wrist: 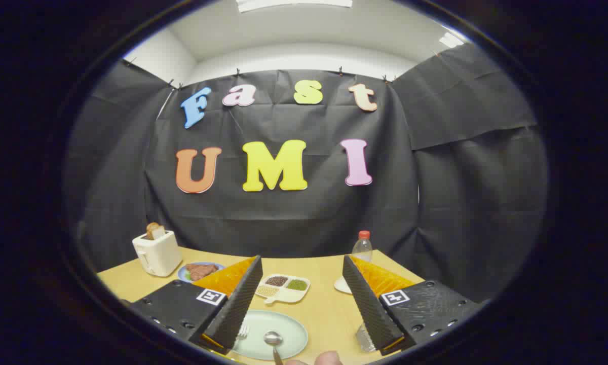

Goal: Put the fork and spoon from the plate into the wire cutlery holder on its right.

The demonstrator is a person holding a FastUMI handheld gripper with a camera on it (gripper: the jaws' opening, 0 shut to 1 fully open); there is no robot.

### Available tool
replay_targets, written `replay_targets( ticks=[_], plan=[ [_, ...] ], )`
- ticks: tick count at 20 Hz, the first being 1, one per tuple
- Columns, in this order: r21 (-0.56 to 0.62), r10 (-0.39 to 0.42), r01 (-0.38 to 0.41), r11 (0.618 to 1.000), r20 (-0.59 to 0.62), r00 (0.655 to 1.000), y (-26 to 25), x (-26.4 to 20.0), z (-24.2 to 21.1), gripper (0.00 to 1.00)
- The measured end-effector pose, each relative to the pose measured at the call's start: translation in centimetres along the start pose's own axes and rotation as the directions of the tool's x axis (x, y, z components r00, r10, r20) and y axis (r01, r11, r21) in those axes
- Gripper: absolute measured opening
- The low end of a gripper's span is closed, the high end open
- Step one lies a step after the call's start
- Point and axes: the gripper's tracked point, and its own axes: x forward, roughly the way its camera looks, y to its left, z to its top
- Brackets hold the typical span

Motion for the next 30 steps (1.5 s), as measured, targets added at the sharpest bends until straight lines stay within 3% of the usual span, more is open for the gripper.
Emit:
replay_targets(
  ticks=[7, 12, 17, 22, 25, 30],
  plan=[
    [-0.027, 0.004, -0.004, 1.000, -0.005, 1.000, 0.4, -0.5, 0.6, 0.95],
    [-0.109, 0.030, -0.035, 0.993, -0.051, 0.998, 1.0, -1.5, -0.6, 0.95],
    [-0.033, 0.020, -0.021, 0.999, -0.043, 0.999, -0.3, -1.6, 0.1, 0.95],
    [-0.043, 0.005, -0.007, 0.999, -0.061, 0.998, -1.4, -1.3, -0.2, 0.95],
    [-0.031, 0.034, -0.039, 0.999, -0.146, 0.989, -1.3, -1.1, -2.2, 0.95],
    [-0.050, 0.099, -0.124, 0.991, -0.350, 0.931, -0.2, -2.4, -6.6, 0.95]
  ],
)
